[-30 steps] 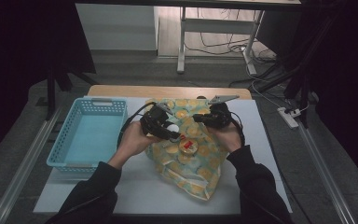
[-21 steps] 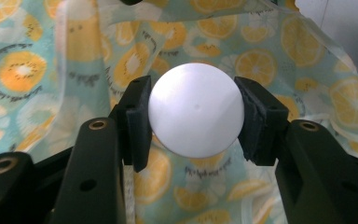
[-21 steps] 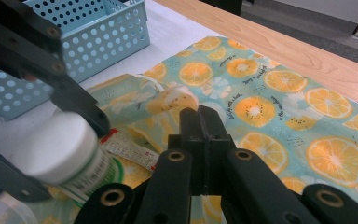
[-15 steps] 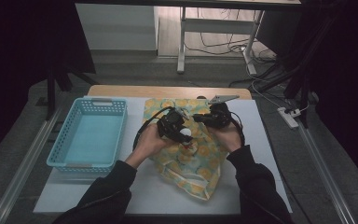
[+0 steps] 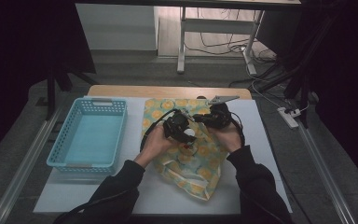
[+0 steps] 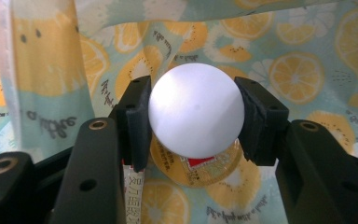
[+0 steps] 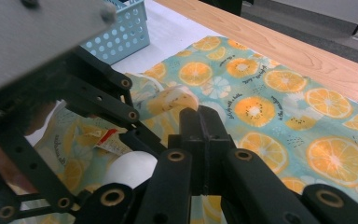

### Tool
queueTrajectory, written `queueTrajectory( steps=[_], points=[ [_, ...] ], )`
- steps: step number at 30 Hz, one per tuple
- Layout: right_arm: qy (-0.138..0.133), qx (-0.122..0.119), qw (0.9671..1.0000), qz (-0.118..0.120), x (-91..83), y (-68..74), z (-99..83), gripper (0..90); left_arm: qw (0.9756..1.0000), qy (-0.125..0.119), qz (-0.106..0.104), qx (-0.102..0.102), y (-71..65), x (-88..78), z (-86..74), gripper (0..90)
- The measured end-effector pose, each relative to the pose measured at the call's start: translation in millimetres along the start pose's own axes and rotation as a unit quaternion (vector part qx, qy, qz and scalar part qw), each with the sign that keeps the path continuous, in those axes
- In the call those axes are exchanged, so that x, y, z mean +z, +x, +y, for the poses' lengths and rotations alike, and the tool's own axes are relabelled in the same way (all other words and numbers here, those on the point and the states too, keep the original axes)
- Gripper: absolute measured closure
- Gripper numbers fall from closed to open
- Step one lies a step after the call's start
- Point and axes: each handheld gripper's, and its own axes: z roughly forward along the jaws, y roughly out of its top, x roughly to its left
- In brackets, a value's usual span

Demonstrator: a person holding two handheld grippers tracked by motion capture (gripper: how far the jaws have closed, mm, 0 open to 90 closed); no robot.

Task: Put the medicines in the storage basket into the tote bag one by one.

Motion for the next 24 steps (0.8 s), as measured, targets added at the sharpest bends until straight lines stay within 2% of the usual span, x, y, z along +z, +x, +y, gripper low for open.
queueTrajectory(
  steps=[6,10,15,19,22,24],
  points=[
    [0.001,-0.001,1.0000,0.000,1.2,-0.3,-0.8,90.0,1.0000,0.007,0.001,0.001,1.3,9.2,-1.5,50.2],
    [0.001,-0.002,1.0000,0.001,1.6,0.1,-0.8,90.0,1.0000,-0.001,0.000,0.002,2.0,10.1,-2.2,49.2],
    [0.001,-0.001,1.0000,0.000,1.1,-0.3,-1.4,90.0,0.9999,-0.014,0.001,-0.001,1.5,3.8,-1.2,38.3],
    [0.002,0.000,1.0000,0.000,0.2,-0.3,-1.9,90.0,0.9997,-0.024,-0.001,-0.001,0.2,-2.9,-2.1,32.4],
    [0.002,-0.001,1.0000,-0.001,-0.8,-0.6,-2.0,90.0,0.9994,-0.032,-0.003,-0.010,-1.0,-6.6,-4.1,29.1],
    [0.002,-0.001,1.0000,-0.002,-1.2,-0.5,-2.0,90.0,0.9993,-0.034,-0.010,-0.011,-1.0,-9.1,-5.9,27.6]
  ],
)
